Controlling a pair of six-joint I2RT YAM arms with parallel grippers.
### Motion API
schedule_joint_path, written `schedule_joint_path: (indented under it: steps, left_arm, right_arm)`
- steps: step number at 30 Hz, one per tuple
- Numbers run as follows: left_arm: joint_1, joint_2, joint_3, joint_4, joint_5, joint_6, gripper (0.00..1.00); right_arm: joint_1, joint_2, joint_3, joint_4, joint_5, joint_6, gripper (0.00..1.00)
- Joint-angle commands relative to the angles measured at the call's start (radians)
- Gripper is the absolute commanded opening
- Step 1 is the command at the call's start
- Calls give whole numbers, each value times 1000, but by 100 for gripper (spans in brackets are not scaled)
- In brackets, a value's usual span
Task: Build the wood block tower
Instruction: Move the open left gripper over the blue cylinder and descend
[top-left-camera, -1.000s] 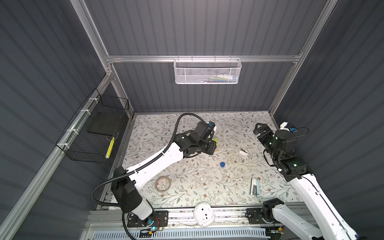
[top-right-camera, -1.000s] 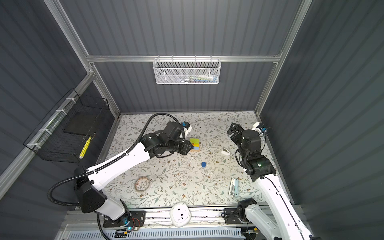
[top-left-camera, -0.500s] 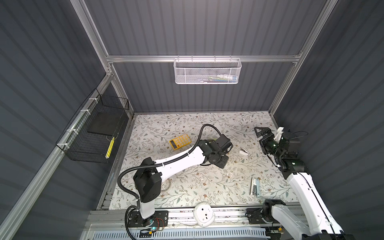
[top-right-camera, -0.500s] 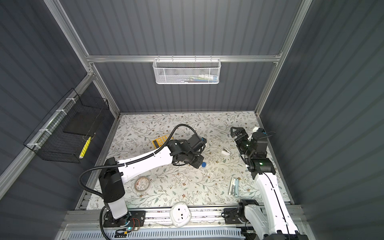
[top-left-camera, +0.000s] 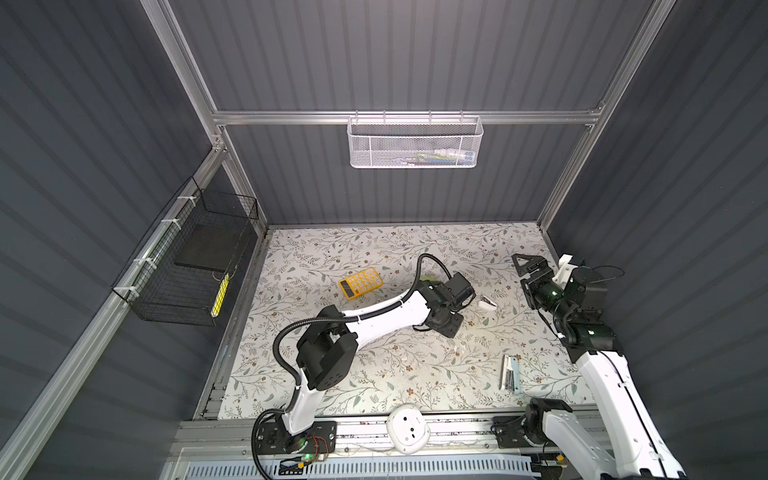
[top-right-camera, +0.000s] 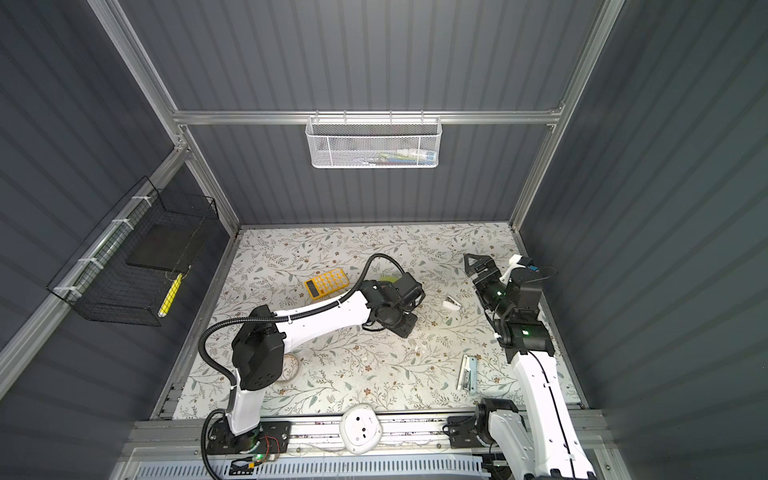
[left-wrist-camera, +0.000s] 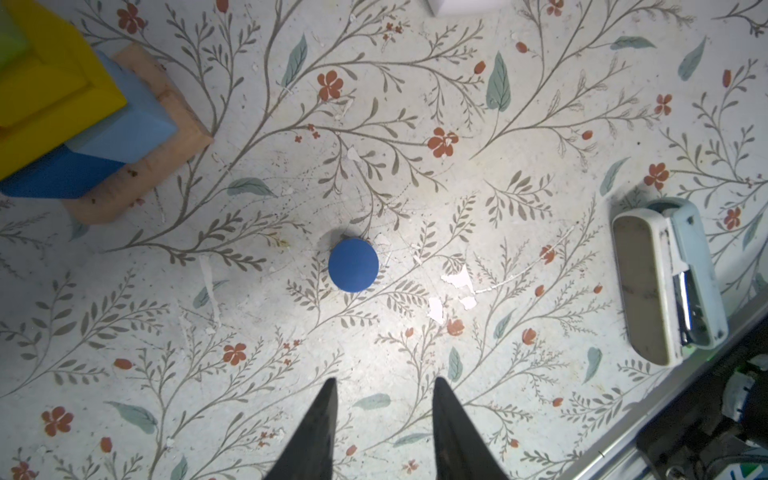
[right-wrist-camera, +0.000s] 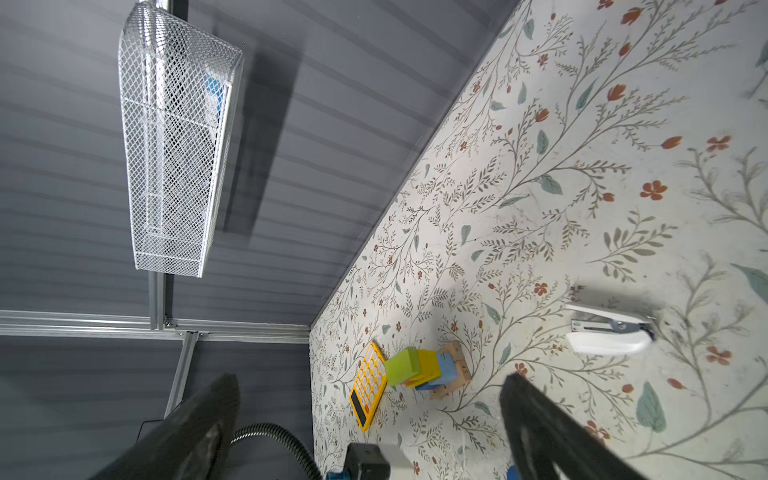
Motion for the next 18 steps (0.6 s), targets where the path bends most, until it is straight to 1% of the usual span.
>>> schedule_joint_path:
  steps: [1,3,8,15,18]
  left_arm:
    - [-11,34,53,-46,-24,-9,42]
    - [-16,54,70,-54,-36,-7,45]
    - [-26,94,102,-77,-74,-5,54]
    - [-32,140,127,-86,-130,-5,56]
    - [-32,155,131,-77,-131,-4,57]
  right_arm:
    - [-4,-13,-6,15,-28,-16,99]
    - [-7,-16,-6,15,-31,-18,99]
    - [-11,-22,-5,13,-39,-21,99]
    - [-16,-23,-6,15,-46,-22,99]
    - [-18,-22,-8,16,-49,-21,99]
